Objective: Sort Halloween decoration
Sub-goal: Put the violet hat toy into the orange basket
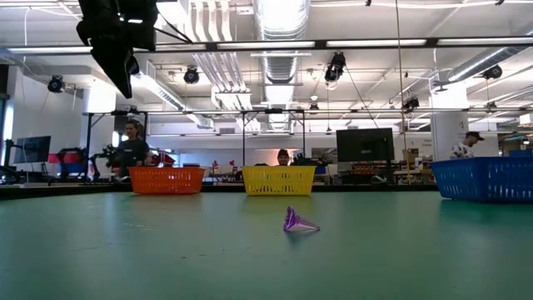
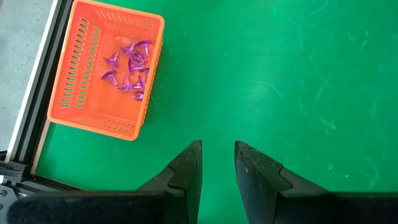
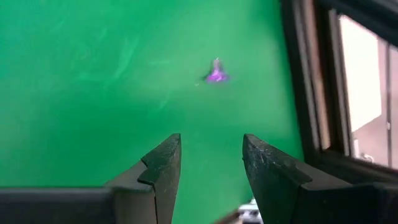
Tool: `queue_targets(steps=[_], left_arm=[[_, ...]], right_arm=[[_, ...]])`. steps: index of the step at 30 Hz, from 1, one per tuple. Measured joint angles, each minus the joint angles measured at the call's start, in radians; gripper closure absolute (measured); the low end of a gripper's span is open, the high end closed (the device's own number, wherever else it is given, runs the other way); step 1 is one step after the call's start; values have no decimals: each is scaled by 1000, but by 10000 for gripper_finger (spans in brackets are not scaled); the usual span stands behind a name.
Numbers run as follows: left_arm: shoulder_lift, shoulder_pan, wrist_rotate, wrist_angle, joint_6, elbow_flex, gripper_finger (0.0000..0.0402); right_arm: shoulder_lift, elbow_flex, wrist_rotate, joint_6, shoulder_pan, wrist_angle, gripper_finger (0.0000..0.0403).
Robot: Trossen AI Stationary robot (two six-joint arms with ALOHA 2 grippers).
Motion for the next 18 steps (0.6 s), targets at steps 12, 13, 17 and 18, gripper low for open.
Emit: queue_targets(steps=[12,13,17,18], left_arm=[[-2,0,1,-4,-4,0,325],[-3,0,1,-5,-4,0,325],[-7,0,1,-8,-5,0,325],[-9,0,1,-9,-5,0,325]], right_arm=[[-234,-276,-6,22,-15,109,238],[-260,-303,0,22,-15,125,239],[-348,-431,3,26,-15,212,239],[-368,-466,4,28,-14,248,239]])
